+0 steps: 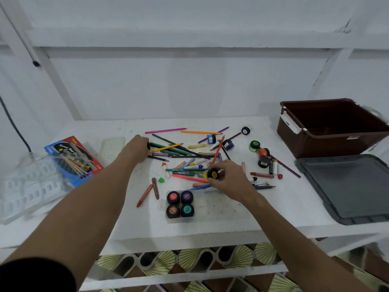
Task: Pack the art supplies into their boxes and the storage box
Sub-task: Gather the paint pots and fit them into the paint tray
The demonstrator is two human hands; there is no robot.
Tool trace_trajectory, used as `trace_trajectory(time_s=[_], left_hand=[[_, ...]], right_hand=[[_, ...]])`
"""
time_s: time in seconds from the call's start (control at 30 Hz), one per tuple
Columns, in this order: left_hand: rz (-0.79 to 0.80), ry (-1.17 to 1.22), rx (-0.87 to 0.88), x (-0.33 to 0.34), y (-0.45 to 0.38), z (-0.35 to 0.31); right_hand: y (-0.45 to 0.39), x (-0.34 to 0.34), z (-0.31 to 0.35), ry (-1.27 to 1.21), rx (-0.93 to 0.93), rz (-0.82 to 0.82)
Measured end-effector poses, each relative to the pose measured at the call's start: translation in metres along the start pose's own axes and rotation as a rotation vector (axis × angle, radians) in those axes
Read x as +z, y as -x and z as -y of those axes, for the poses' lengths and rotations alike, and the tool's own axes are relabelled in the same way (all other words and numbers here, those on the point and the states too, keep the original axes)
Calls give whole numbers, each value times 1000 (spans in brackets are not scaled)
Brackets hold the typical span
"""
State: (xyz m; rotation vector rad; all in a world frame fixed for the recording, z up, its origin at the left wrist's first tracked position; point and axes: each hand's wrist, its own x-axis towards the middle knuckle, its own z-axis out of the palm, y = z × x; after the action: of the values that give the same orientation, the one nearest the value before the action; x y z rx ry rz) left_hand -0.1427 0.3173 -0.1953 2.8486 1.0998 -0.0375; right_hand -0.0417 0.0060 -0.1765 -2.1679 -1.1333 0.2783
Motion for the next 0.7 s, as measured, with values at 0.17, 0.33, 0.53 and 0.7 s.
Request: trace_trajectory(time_s=[0.17,0.33,0.53,0.7], left_hand=[[-77,73,-36,1,1,0],[-59,40,4,-3,7,1],[-213,349,87,-21,66,-52],[-98,598,184,-29,158,-110]], right_hand=[[9,-5,7,-64,-18,41],[13,-6,11,-47,-42,97],[21,-11,11,-30,-55,186],[30,-13,3,19,-47,222]])
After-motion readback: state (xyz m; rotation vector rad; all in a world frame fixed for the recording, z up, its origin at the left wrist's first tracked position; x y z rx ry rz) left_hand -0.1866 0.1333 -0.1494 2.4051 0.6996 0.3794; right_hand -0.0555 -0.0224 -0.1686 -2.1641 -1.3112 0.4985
